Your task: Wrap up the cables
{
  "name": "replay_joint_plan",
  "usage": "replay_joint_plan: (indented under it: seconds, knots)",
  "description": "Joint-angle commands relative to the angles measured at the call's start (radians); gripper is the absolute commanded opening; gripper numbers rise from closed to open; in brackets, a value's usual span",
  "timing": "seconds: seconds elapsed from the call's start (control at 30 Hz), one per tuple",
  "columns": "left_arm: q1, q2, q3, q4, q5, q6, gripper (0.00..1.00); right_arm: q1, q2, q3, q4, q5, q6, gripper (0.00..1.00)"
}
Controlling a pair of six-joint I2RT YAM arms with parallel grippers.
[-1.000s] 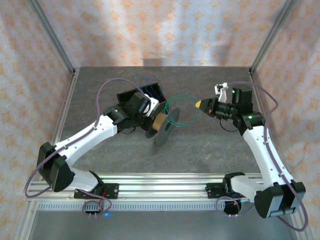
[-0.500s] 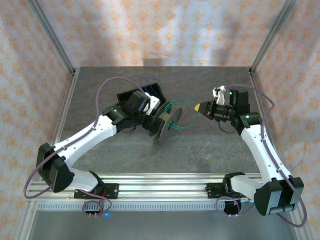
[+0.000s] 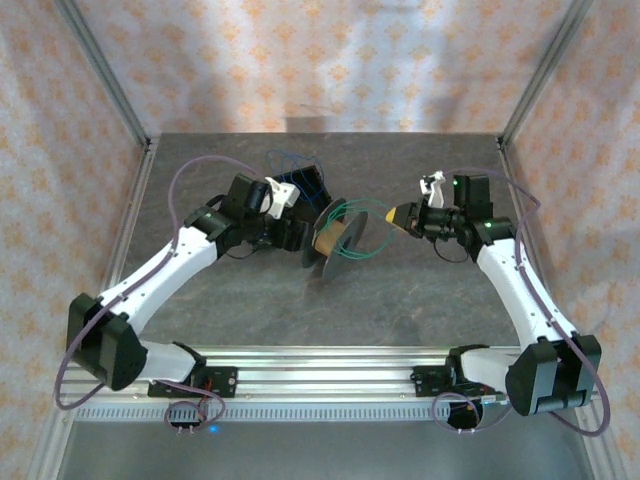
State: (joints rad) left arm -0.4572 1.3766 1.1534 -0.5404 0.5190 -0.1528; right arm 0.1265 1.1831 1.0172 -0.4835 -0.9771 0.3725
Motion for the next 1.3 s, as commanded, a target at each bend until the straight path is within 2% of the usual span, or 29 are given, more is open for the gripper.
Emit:
replay_joint_plan:
  seconds: [0.0,0.47,0.77,1.0,1.27]
  knots:
    - [-0.002,0.054,0.063,-0.065,0.047,0.035,0.79,0.004,0.019,0.055,-0.001,-0.033,-0.015,0.00]
    - [-0.031,0.159,0.208,-0.173,0.032,0.089,0.76,0.004,0.047,0.087,-0.028,-0.046,-0.035,0.00]
    - [-0.037,0.179,0.207,-0.184,0.045,0.107,0.63,0.004,0.068,0.095,-0.032,-0.053,-0.023,0.00]
    - [-0.038,0.202,0.214,-0.161,0.058,0.103,0.61,0.004,0.075,0.092,-0.017,-0.071,0.000,0.00]
    - [-0.038,0.227,0.229,-0.147,0.065,0.108,0.55,0.004,0.087,0.085,-0.010,-0.089,0.023,0.00]
